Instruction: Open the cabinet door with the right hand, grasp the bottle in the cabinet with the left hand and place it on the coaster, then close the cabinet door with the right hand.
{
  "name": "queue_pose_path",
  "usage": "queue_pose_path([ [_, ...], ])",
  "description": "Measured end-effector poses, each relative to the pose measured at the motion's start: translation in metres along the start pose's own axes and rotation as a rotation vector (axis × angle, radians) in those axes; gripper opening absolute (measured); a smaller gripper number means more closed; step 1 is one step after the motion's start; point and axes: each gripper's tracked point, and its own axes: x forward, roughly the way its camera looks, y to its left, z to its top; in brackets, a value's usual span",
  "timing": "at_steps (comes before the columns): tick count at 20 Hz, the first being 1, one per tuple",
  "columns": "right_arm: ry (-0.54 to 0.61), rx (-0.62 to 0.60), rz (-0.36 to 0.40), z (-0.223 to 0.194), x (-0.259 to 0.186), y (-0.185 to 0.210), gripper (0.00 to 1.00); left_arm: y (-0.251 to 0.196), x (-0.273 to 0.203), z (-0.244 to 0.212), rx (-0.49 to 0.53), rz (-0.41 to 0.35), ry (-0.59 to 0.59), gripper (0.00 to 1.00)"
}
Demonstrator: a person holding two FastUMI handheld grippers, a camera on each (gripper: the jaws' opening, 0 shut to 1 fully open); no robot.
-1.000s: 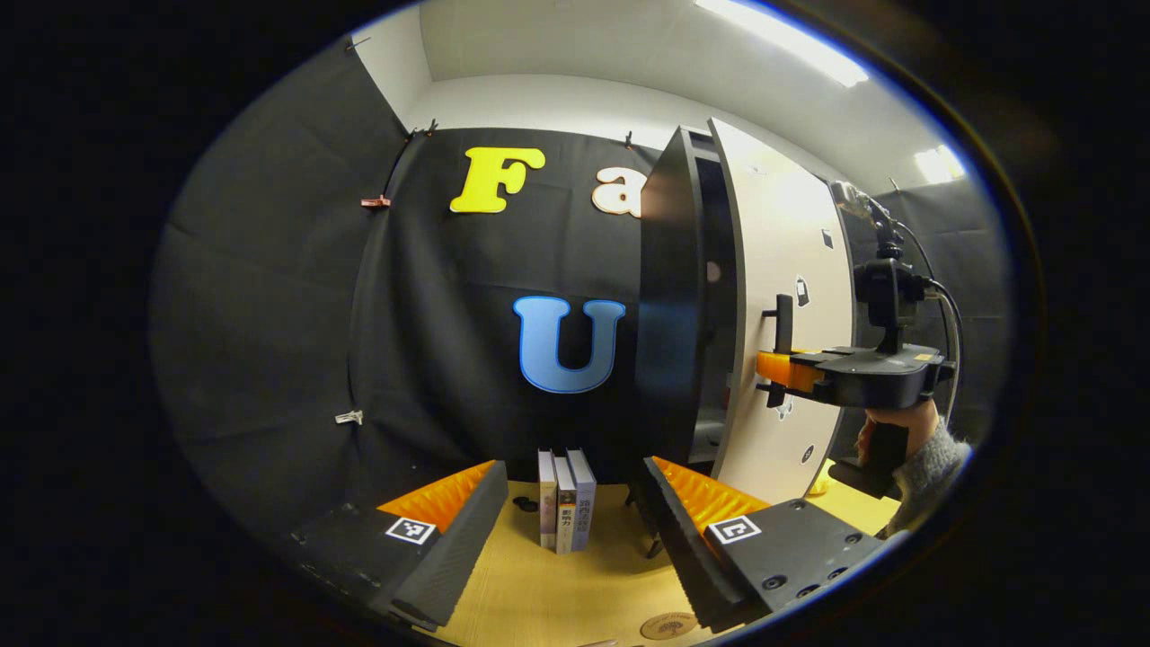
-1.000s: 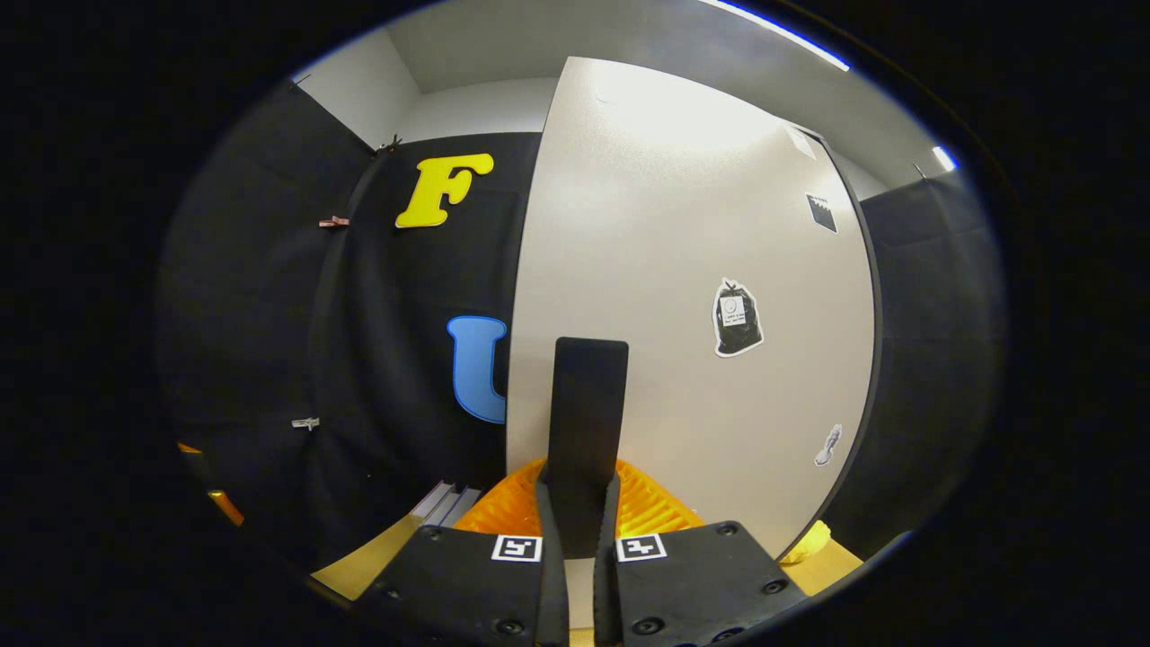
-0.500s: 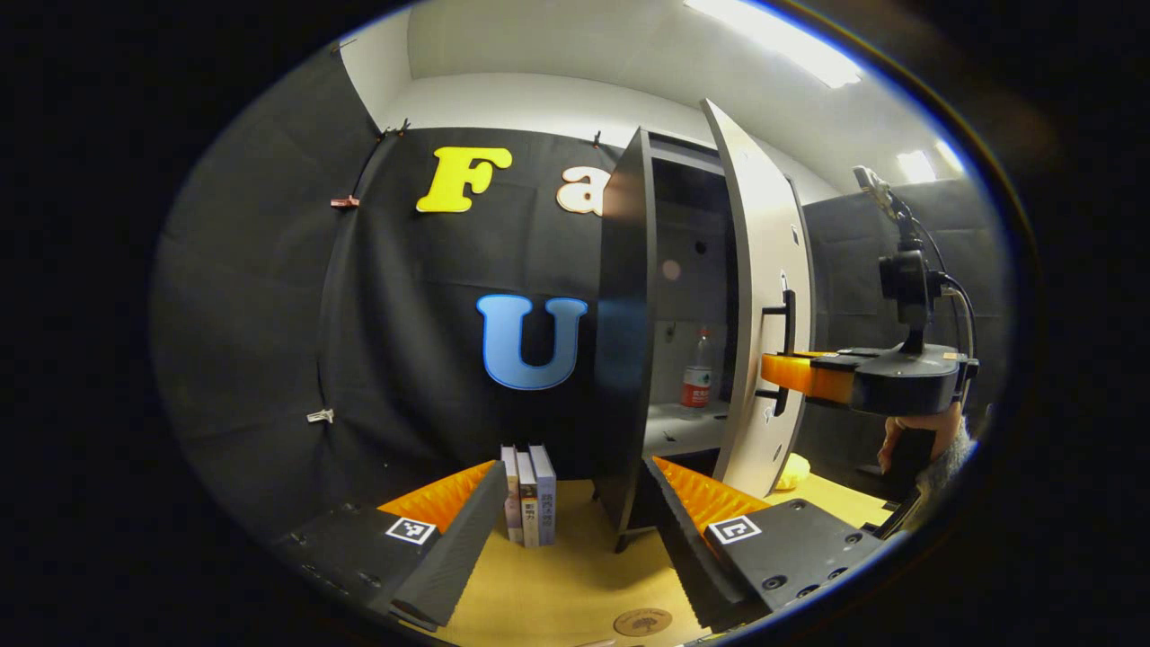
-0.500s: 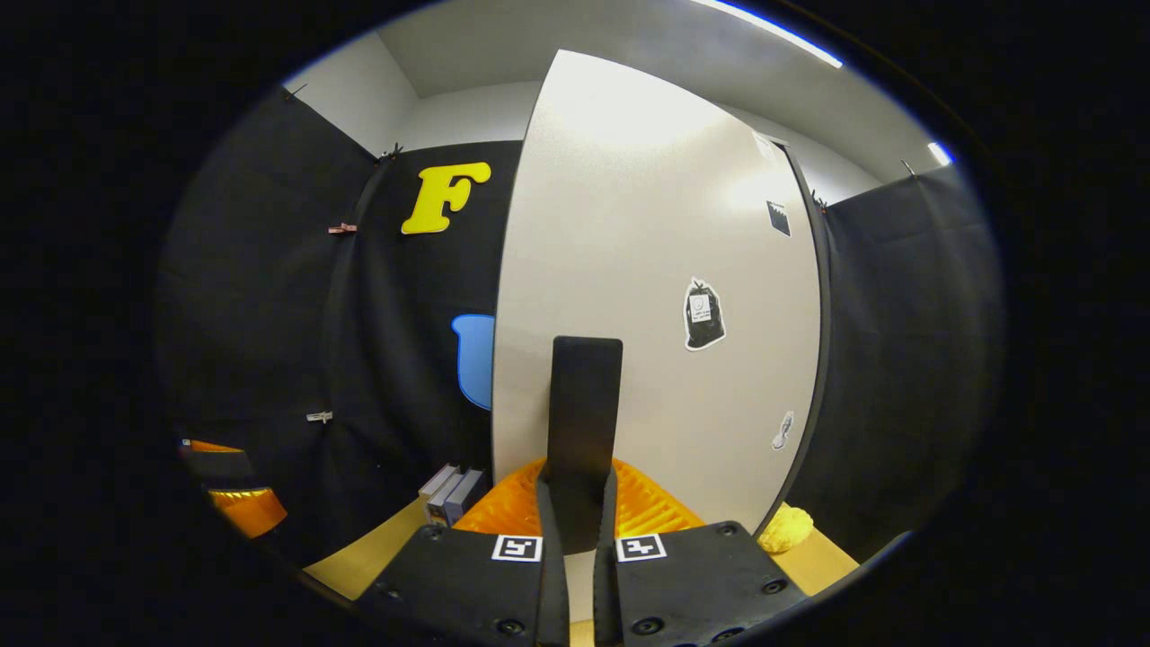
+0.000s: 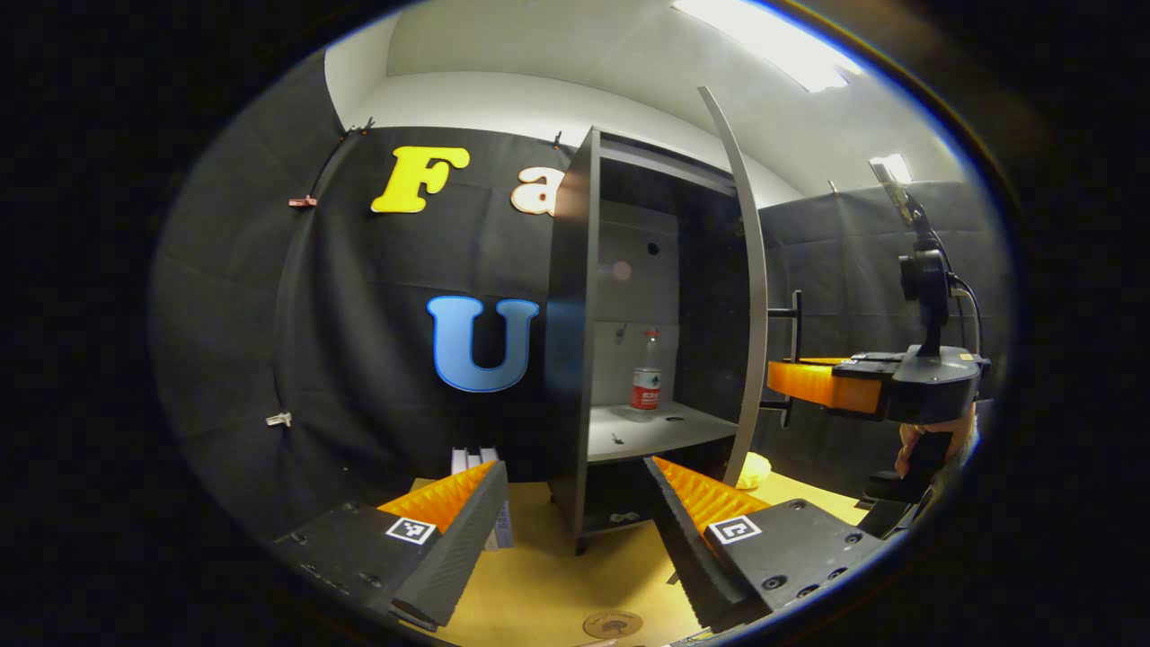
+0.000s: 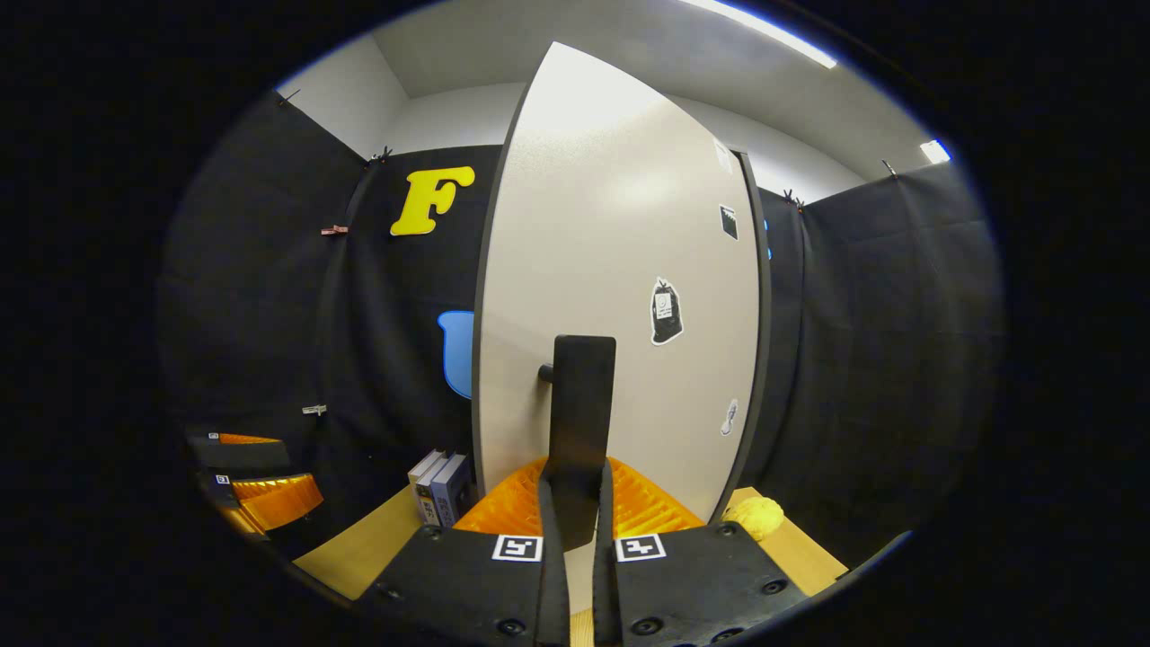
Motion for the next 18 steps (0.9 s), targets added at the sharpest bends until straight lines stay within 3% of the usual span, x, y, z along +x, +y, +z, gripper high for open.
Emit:
queue_pose_path([
  [8, 0.015, 0.005, -0.069, 0.002, -0.04, -0.058, 0.14, -0.072, 0.036, -0.009, -0.006, -0.152, 0.035, 0.94],
  [18, 0.043, 0.124, -0.009, -0.002, -0.06, -0.147, 0.13, -0.163, 0.121, -0.006, -0.044, -0.206, 0.043, 0.95],
])
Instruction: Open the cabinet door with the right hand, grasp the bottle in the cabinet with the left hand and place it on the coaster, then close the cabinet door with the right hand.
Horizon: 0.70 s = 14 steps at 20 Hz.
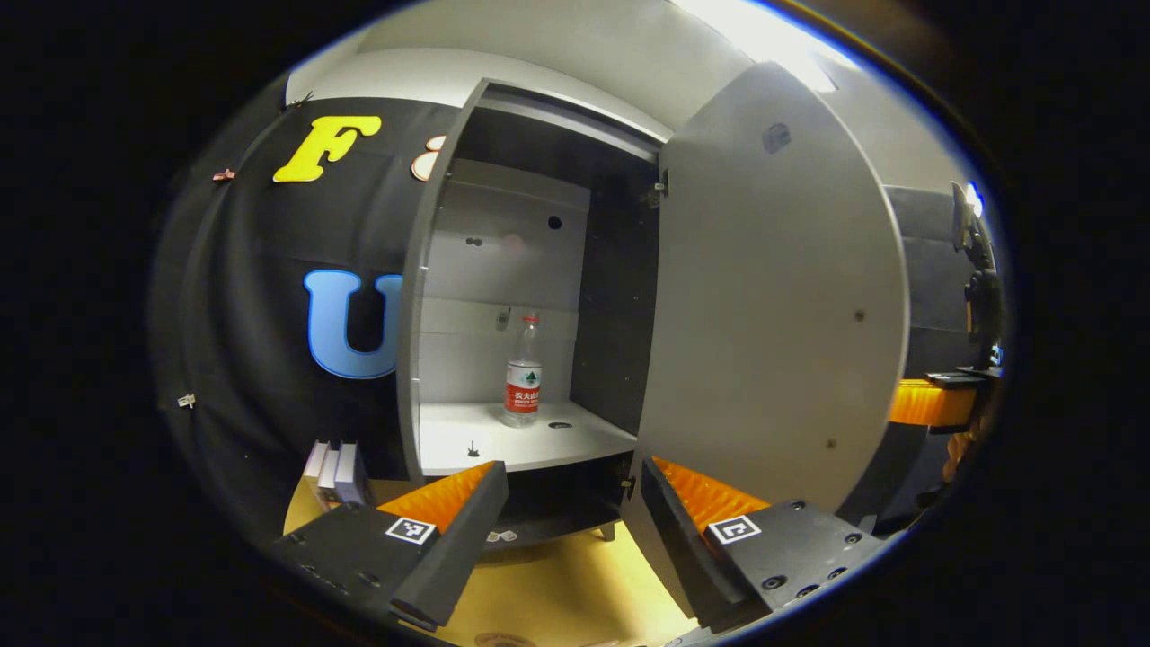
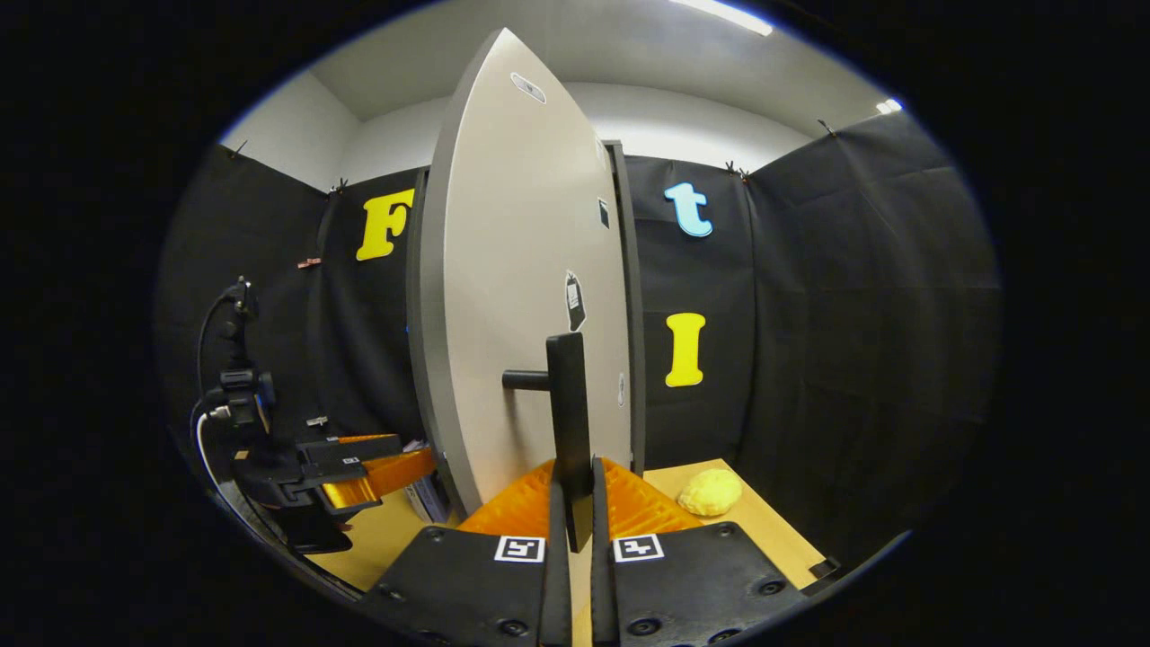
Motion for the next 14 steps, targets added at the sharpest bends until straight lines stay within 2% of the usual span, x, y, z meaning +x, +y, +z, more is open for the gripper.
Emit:
queue_pose_path([
  [3, 0.01, -0.068, -0.041, -0.002, -0.002, -0.033, 0.13, -0.014, 0.031, 0.005, 0.006, 0.003, -0.012, 0.94],
  [5, 0.001, -0.092, -0.067, 0.003, -0.004, -0.06, 0.08, -0.016, 0.049, 0.012, 0.026, 0.025, -0.031, 0.94],
  [8, 0.017, -0.01, -0.036, 0.003, -0.003, -0.078, 0.06, -0.014, 0.076, 0.024, 0.07, 0.063, -0.063, 0.93],
  [11, 0.022, -0.004, 0.015, 0.002, 0.001, -0.096, 0.06, -0.008, 0.11, 0.039, 0.098, 0.079, -0.098, 0.93],
  [12, 0.024, -0.003, 0.041, 0.003, 0.0, -0.097, 0.07, -0.004, 0.122, 0.044, 0.092, 0.086, -0.11, 0.89],
  [14, 0.036, -0.018, 0.094, 0.0, 0.001, -0.092, 0.08, 0.01, 0.149, 0.058, 0.078, 0.109, -0.133, 0.93],
])
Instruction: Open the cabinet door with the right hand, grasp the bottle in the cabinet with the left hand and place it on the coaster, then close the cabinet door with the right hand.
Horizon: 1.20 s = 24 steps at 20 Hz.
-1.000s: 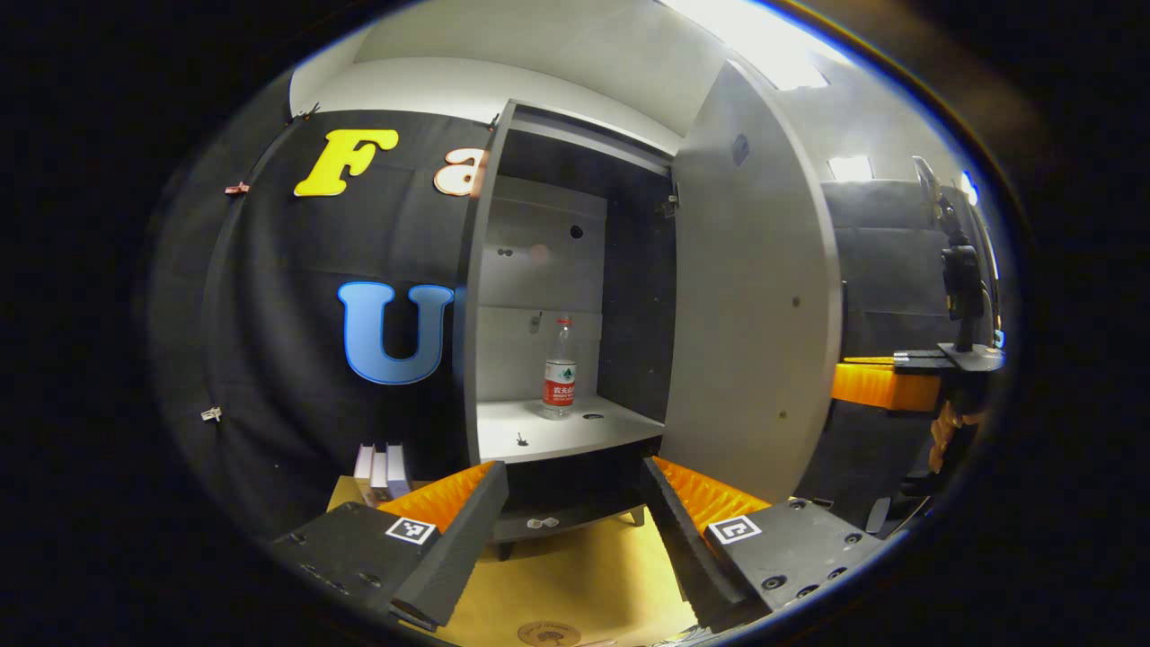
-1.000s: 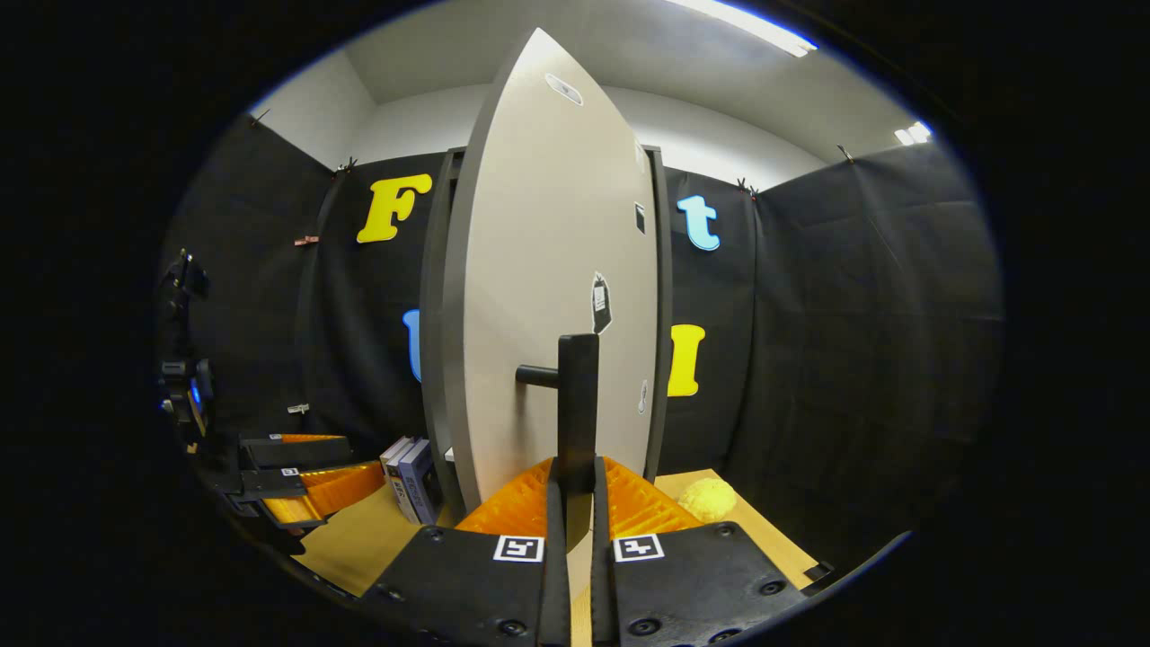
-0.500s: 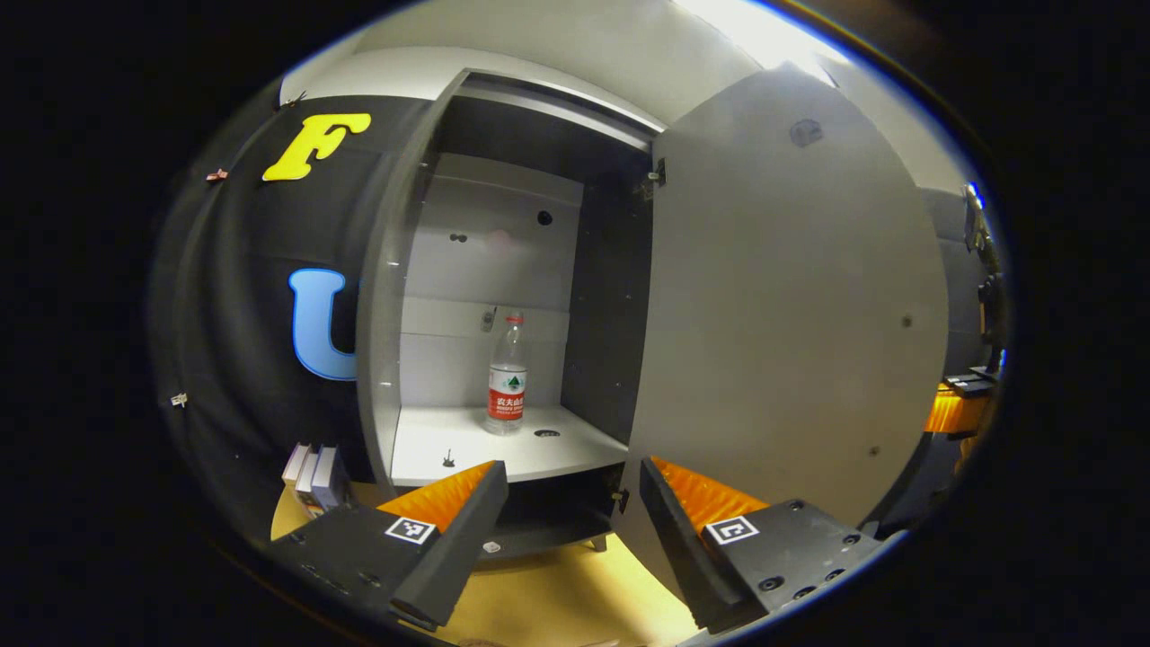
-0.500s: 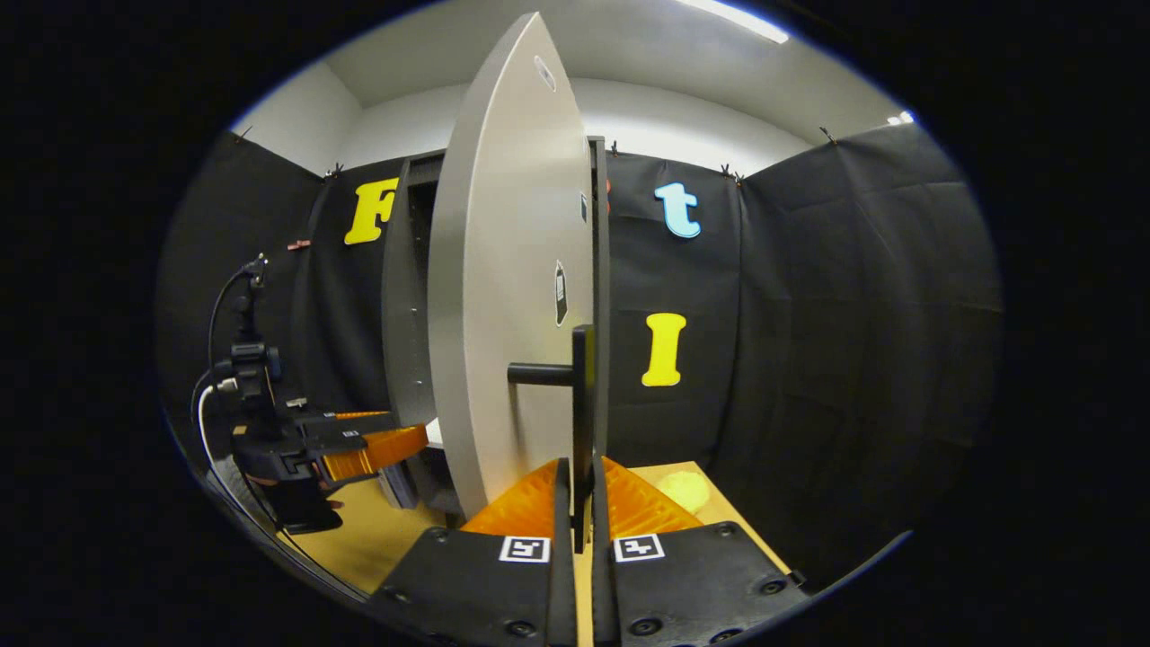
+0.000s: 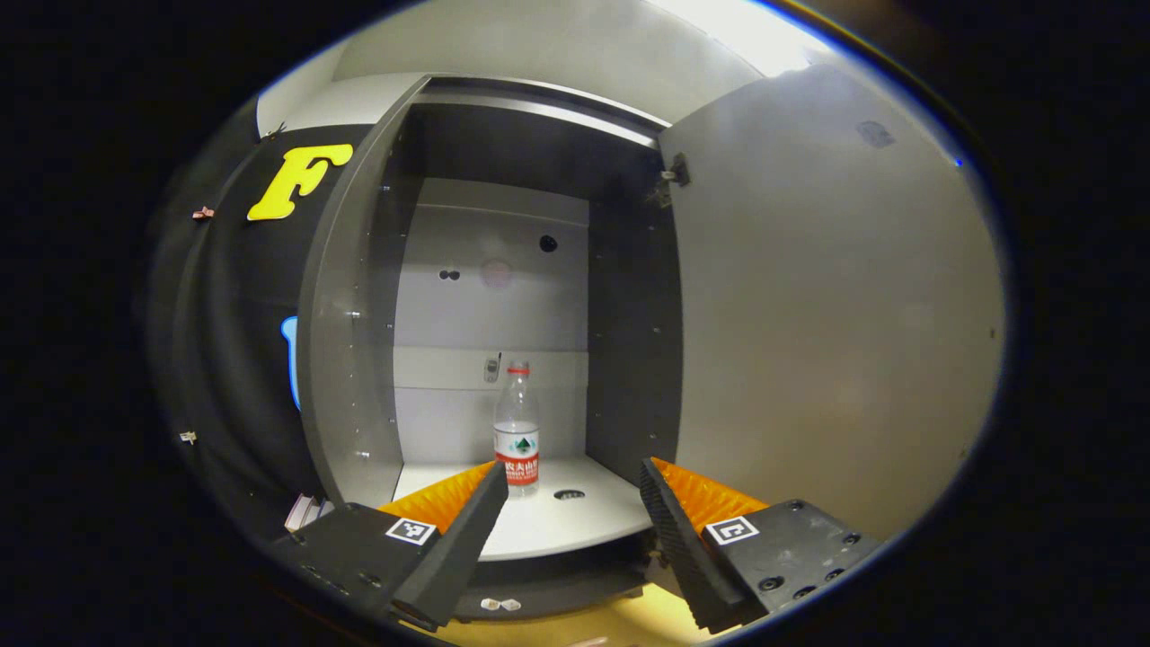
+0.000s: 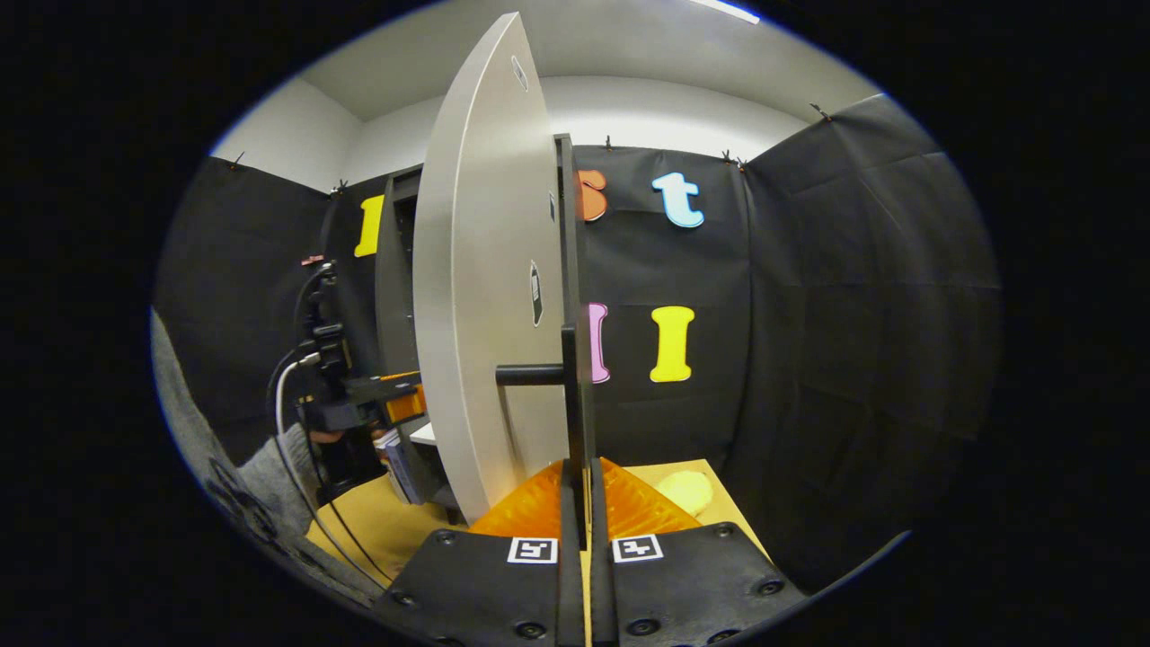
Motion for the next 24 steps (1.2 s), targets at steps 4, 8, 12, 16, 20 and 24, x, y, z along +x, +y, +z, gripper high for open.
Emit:
queue_pose_path([
  [4, 0.034, -0.008, 0.043, -0.007, 0.004, 0.001, 0.12, 0.026, 0.069, 0.004, 0.092, 0.066, -0.036, 0.9],
  [8, 0.036, 0.01, 0.063, -0.006, 0.004, 0.003, 0.12, 0.032, 0.13, -0.018, 0.066, 0.048, -0.006, 0.92],
  [12, 0.049, 0.031, 0.077, -0.006, 0.006, 0.003, 0.12, 0.06, 0.178, -0.046, 0.068, 0.098, 0.045, 0.94],
  [16, 0.057, 0.037, 0.079, -0.007, 0.008, 0.002, 0.12, 0.067, 0.211, -0.07, 0.068, 0.076, 0.082, 0.94],
  [20, 0.063, 0.043, 0.073, -0.006, 0.01, 0.001, 0.12, 0.076, 0.242, -0.089, 0.06, 0.105, 0.119, 0.94],
  [24, 0.068, 0.044, 0.069, -0.006, 0.01, 0.001, 0.12, 0.079, 0.236, -0.084, 0.023, 0.117, 0.118, 0.77],
])
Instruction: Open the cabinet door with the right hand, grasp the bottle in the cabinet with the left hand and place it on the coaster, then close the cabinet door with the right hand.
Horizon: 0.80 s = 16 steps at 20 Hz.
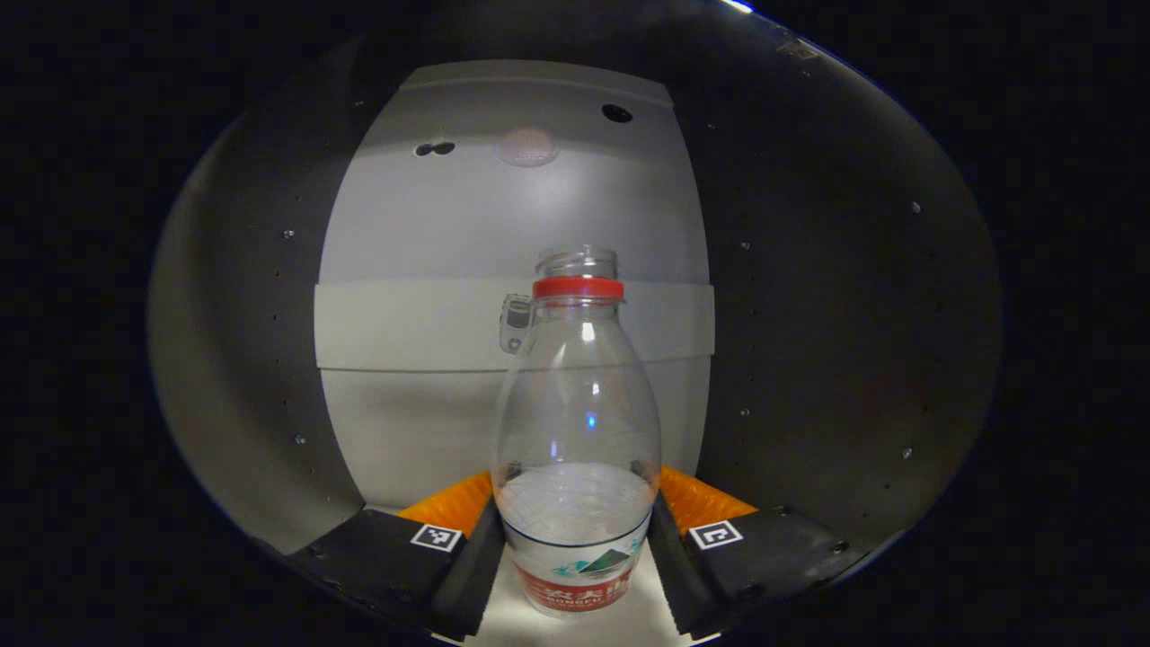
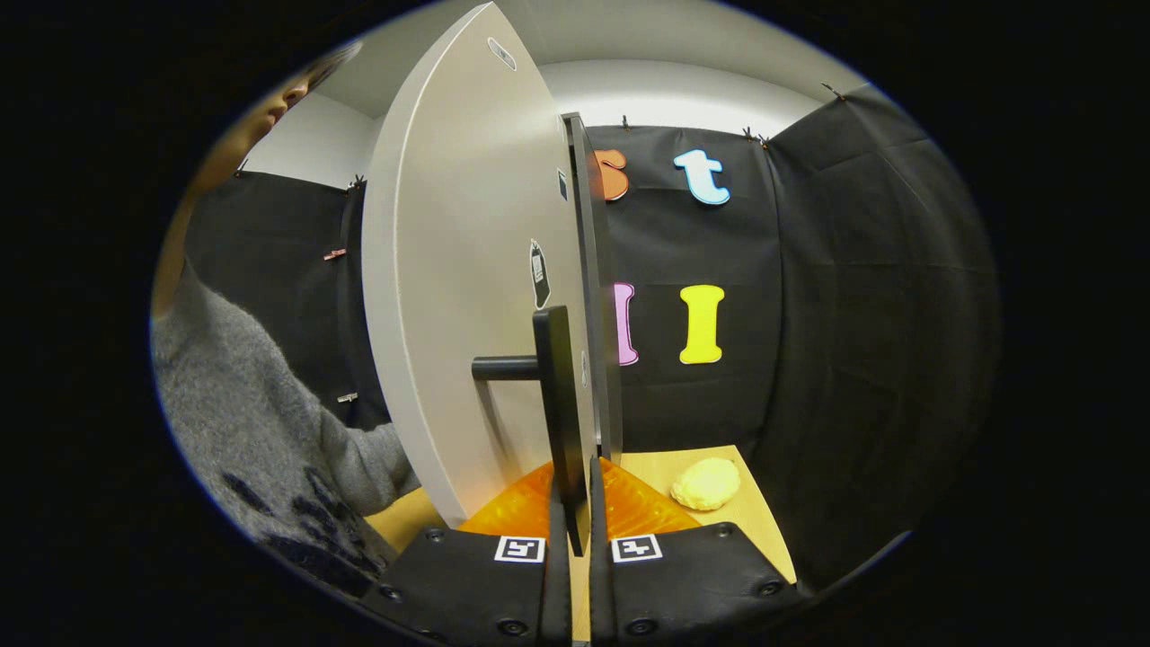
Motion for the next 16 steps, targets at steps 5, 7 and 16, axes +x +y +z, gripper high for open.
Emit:
queue_pose_path([
  [5, -0.016, 0.022, -0.018, 0.001, 0.001, -0.002, 0.12, -0.014, -0.057, 0.026, 0.015, -0.072, -0.033, 0.76],
  [7, -0.024, 0.017, -0.042, 0.001, 0.002, -0.004, 0.12, -0.017, -0.086, 0.039, -0.014, -0.114, -0.049, 0.76],
  [16, -0.052, -0.01, -0.15, 0.006, -0.001, -0.014, 0.08, 0.018, -0.234, 0.07, 0.022, -0.173, -0.098, 0.76],
])
